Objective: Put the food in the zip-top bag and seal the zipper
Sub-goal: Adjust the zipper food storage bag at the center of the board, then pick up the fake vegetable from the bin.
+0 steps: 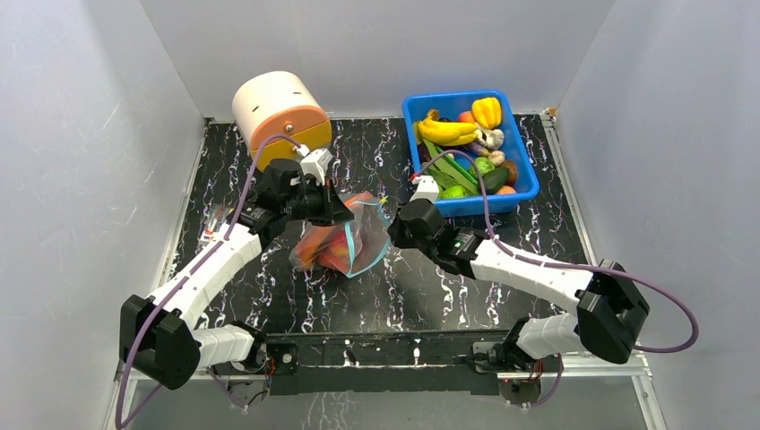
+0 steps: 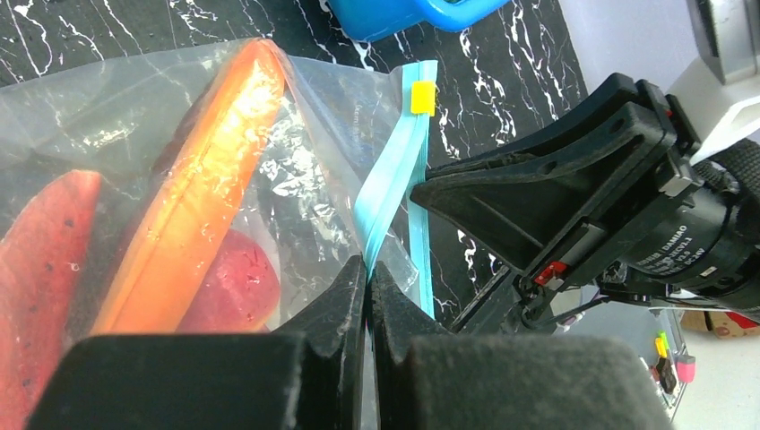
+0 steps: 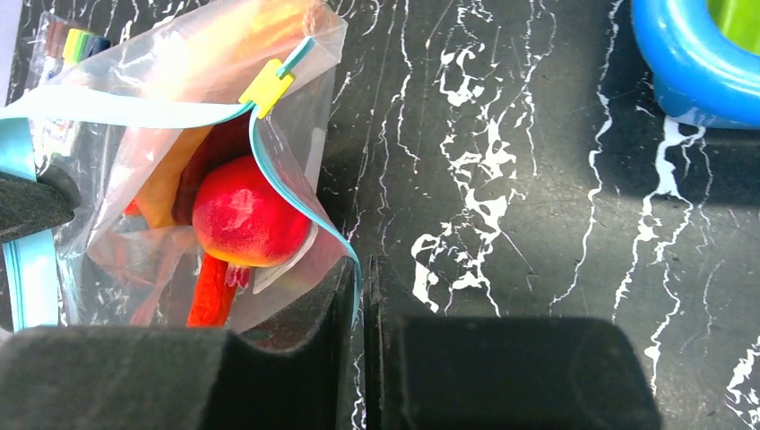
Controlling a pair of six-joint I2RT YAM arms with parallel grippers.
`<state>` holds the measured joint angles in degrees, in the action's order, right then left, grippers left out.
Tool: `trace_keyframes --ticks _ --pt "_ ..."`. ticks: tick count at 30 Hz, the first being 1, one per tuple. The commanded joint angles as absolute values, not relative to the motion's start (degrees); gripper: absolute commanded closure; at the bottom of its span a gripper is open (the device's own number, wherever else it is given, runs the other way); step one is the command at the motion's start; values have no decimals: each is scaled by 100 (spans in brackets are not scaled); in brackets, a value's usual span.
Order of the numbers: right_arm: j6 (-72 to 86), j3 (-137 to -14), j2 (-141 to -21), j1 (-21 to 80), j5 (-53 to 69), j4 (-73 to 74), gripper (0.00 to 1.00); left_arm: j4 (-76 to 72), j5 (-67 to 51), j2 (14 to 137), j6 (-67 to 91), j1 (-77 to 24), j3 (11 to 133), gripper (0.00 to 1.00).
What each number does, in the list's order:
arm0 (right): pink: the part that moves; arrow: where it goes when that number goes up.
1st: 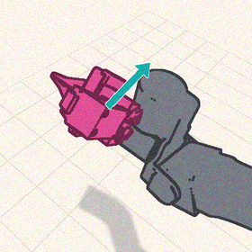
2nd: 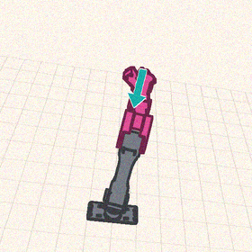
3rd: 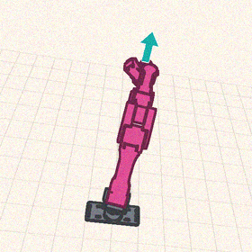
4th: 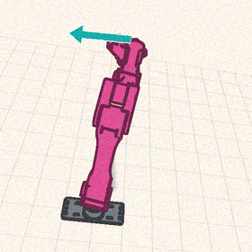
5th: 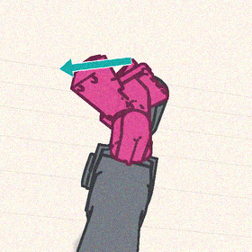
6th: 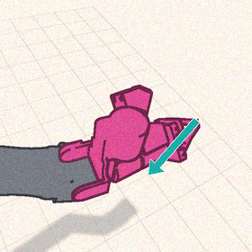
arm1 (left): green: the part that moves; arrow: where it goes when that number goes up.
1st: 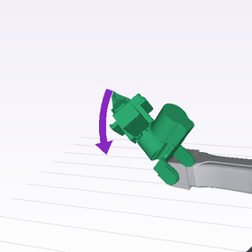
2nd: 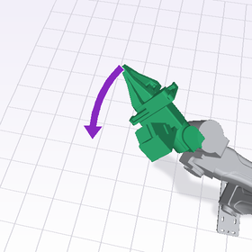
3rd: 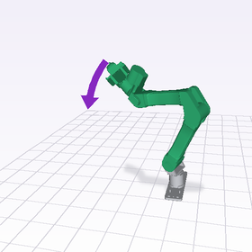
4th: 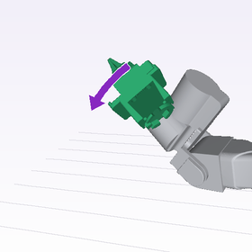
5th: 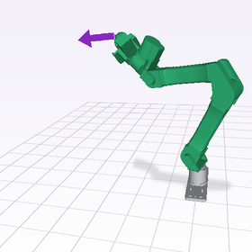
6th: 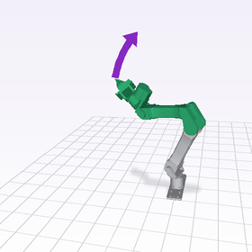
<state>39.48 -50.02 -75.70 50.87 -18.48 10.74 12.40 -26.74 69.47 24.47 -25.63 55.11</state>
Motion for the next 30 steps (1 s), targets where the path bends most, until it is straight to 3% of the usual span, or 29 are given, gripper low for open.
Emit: trace_keyframes --ticks 1,7,17,25,30 --pt "4022 -5081 -7350 5054 -2355 1132 89 1177 -2885 6986 2134 -2575 5583 100" --pt "3596 -5493 -7166 5049 -2312 1534 58 1194 -2931 7005 1756 -2575 5671 100" --pt "2635 -5971 -6853 4999 -2898 2010 37 1461 -3232 6970 884 -2575 5776 100" --pt "1847 -6475 -7099 4132 -3358 1898 35 1720 -3538 6987 418 -2575 5773 100" --pt "687 -6543 -7651 3386 -3179 1385 47 1493 -3747 6885 494 -2575 5615 100"
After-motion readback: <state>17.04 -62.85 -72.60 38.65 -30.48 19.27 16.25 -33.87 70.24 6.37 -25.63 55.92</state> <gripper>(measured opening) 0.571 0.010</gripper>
